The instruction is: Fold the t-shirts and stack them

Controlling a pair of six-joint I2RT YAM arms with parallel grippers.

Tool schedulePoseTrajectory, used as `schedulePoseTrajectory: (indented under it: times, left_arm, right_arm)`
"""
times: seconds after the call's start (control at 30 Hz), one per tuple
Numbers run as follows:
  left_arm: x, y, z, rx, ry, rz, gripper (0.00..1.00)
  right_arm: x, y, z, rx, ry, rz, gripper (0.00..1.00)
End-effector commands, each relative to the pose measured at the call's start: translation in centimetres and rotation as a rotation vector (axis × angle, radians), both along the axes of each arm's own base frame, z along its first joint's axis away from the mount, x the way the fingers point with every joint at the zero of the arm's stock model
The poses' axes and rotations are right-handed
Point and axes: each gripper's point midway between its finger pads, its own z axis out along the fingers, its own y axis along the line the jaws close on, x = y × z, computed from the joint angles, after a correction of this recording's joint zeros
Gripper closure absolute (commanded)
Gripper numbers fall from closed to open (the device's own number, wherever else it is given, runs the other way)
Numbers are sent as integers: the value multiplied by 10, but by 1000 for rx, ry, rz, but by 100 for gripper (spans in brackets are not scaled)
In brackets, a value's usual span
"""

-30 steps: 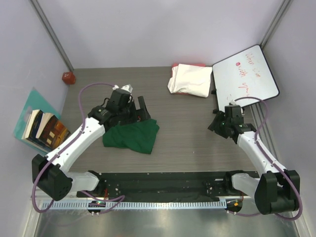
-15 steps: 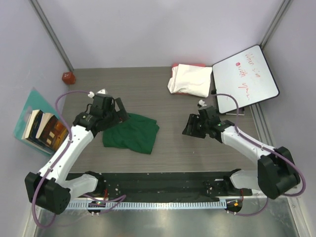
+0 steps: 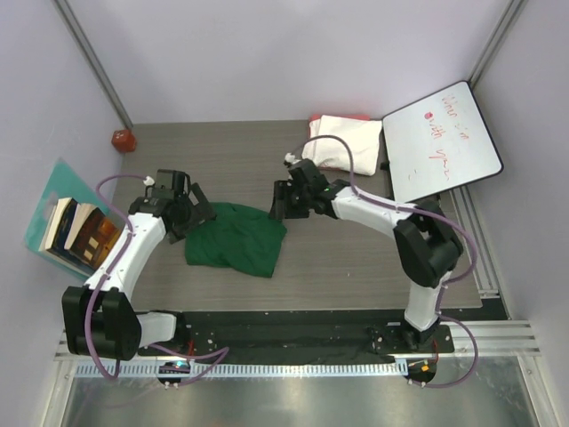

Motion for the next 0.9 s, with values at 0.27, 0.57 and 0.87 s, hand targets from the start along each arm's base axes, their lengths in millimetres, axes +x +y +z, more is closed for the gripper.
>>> schedulePoseTrajectory:
  times: [0.27, 0.57, 0.87]
  left_arm:
    - [-1, 14, -3, 16, -25, 27, 0]
    - [-8, 24, -20, -9, 32, 81, 0]
    - [-9, 32, -6, 3, -17, 85, 0]
  right_arm:
    - [1, 101, 43, 49, -125, 227, 41]
    - [-8, 130, 30, 48, -125, 340, 41]
    - [-17, 145, 1, 17, -78, 397, 41]
